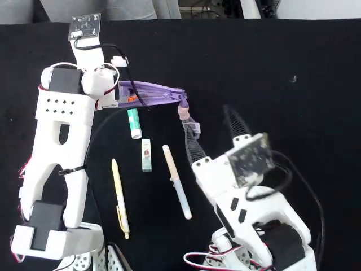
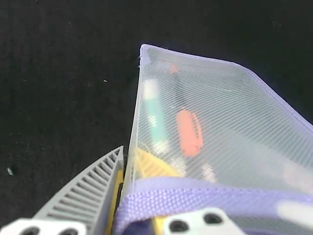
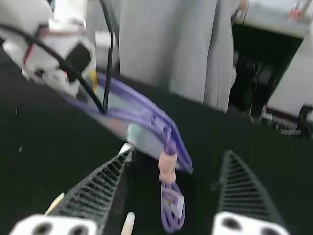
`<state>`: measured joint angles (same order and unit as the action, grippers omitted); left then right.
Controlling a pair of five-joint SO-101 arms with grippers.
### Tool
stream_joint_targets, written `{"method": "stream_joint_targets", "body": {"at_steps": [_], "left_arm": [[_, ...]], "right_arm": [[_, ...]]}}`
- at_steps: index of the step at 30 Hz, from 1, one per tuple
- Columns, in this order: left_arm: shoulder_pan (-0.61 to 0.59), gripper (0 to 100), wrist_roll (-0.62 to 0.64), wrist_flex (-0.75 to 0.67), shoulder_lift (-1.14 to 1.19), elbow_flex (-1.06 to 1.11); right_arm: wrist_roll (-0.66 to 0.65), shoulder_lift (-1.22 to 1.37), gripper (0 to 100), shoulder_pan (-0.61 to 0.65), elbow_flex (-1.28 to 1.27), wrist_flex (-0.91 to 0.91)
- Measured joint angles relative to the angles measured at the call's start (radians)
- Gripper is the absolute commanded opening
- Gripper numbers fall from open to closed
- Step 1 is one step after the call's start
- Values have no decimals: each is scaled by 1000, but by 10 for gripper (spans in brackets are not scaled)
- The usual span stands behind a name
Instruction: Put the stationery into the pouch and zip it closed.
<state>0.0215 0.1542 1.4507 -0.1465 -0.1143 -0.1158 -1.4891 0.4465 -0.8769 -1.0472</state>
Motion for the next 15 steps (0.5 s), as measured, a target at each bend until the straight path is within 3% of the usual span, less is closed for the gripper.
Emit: {"method": "stream_joint_targets", "body": {"at_steps": [7,15], "left_arm": [[-54,29,2,-37,-3,21],[-172,29,-2,-92,5,32]], "right_arm": [[37,26,290,-2,-110,-11],[41,35,292,118,-247,54]]}}
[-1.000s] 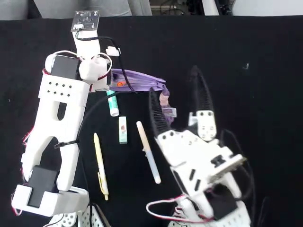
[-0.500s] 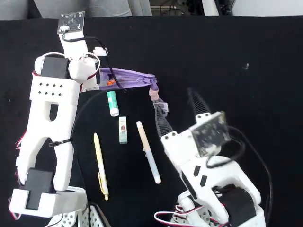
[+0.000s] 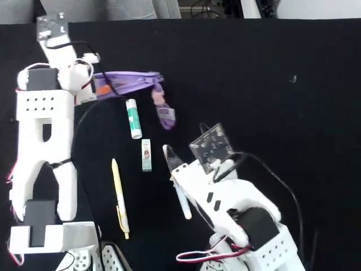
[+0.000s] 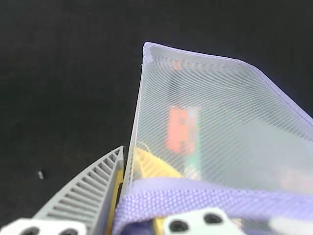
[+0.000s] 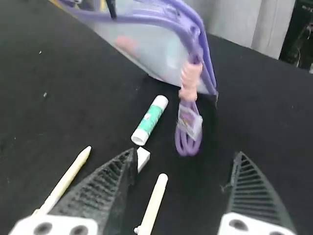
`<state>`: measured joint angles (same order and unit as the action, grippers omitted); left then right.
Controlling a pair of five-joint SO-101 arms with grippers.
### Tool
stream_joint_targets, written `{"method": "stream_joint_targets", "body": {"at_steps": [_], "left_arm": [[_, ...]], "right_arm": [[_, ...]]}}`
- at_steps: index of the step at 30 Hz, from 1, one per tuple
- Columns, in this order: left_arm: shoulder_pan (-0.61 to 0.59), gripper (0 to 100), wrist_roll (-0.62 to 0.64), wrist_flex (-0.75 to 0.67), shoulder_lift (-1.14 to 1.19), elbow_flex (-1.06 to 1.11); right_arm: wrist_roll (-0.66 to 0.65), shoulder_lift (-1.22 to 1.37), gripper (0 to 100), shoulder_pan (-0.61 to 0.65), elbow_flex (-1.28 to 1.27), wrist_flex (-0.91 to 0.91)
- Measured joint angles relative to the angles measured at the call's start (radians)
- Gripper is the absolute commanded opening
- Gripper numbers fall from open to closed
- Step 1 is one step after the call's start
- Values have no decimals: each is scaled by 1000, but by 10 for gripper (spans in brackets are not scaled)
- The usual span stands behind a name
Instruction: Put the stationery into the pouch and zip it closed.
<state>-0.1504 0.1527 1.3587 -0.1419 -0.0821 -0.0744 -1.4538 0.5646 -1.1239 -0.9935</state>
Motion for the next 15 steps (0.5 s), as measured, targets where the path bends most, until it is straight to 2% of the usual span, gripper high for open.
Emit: {"method": "stream_joint_targets", "body": {"at_steps": [5,15], "left_arm": [[-43,29,0,0,0,0],[-64,29,-2,0,0,3]], "right_arm": [[6,86,278,12,-25,58],[40,571,273,12,69,135]]}}
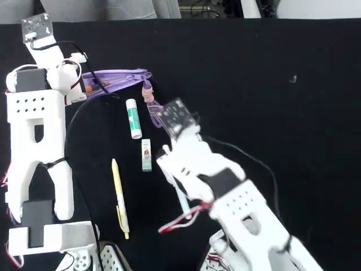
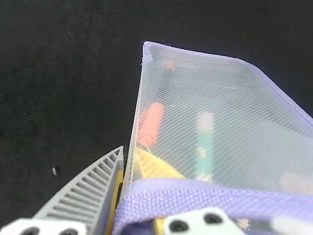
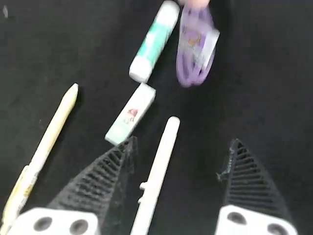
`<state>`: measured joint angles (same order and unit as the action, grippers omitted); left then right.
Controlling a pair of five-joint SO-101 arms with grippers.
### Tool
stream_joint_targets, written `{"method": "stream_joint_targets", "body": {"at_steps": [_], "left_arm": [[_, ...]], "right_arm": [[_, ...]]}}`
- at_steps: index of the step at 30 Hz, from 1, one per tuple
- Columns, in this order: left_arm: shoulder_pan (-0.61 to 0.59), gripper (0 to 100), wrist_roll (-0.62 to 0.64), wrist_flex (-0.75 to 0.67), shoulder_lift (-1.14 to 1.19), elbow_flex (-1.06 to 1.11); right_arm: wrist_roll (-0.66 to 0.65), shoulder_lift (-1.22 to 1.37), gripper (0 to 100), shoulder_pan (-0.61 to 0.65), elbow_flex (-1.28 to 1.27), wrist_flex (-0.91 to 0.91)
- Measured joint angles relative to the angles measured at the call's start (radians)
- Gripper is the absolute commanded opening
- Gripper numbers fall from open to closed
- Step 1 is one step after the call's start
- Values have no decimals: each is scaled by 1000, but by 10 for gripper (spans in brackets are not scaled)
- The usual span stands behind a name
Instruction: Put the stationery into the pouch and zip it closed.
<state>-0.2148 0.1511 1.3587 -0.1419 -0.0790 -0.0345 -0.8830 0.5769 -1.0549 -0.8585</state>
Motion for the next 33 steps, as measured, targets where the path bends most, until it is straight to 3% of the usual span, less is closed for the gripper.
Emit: {"method": "stream_joint_targets", "body": {"at_steps": [18,33], "left_arm": [[-60,29,0,-52,0,25],[-66,29,0,-52,0,28]], "right_arm": [[18,683,272,0,253,68],[60,990,272,-94,460,66]]}}
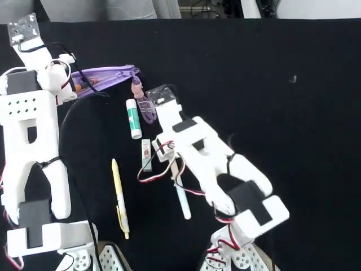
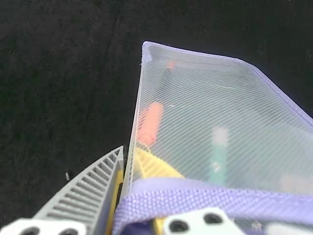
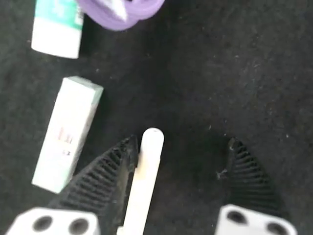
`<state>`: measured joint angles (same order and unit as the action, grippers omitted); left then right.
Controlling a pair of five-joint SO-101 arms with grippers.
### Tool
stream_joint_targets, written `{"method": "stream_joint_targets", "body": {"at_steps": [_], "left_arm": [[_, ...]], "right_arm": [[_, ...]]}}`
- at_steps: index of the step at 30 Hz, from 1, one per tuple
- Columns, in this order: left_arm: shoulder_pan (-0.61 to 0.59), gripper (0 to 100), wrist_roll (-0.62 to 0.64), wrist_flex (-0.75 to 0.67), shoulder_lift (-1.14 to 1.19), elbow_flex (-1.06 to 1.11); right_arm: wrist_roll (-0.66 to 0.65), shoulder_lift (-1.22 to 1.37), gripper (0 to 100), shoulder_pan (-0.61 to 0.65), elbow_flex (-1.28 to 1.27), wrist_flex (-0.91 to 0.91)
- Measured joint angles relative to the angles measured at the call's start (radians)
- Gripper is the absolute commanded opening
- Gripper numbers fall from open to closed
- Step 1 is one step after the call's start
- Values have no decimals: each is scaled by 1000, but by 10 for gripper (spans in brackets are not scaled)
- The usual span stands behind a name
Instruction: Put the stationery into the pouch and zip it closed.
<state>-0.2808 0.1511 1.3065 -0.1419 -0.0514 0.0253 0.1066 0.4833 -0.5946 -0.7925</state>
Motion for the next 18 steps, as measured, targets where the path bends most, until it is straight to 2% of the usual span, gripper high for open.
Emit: {"method": "stream_joint_targets", "body": {"at_steps": [5,11,18], "left_arm": [[0,29,0,0,0,0],[0,29,0,0,0,0],[0,29,0,0,0,0]], "right_arm": [[5,51,240,0,58,-44],[6,109,8,-15,143,-107],[6,130,11,-28,176,-129]]}}
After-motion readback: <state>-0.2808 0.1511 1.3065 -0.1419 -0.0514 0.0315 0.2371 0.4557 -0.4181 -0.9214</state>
